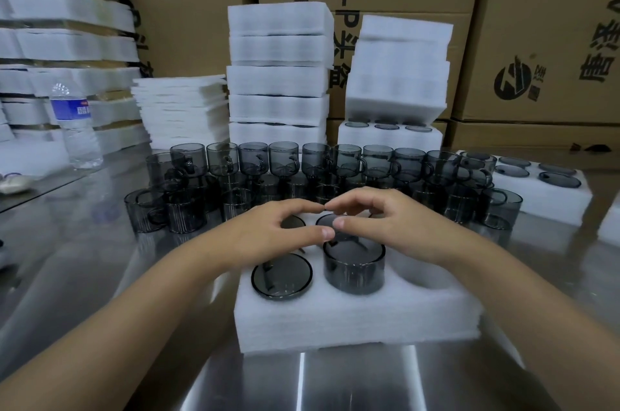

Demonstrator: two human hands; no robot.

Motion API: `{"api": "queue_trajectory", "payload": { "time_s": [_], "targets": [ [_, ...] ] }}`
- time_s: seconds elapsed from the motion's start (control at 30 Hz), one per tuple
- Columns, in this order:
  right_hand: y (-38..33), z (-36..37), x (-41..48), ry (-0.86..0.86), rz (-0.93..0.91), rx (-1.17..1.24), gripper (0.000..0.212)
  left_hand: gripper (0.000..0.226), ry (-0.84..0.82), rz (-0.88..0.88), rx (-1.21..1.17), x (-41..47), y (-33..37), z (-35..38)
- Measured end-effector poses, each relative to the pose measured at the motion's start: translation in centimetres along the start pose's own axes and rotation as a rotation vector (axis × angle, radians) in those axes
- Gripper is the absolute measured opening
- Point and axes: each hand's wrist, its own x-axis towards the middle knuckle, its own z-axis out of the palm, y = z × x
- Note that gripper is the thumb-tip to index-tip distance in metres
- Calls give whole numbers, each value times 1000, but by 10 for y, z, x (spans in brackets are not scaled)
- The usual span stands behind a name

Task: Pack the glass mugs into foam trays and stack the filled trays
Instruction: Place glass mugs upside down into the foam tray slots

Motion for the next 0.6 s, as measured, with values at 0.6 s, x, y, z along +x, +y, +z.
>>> {"api": "queue_trajectory", "payload": {
  "time_s": [0.6],
  "targets": [
    [-5,-2,-2,-252,125,-486,101,99,-117,-18,147,-2,6,-5]
  ]
}}
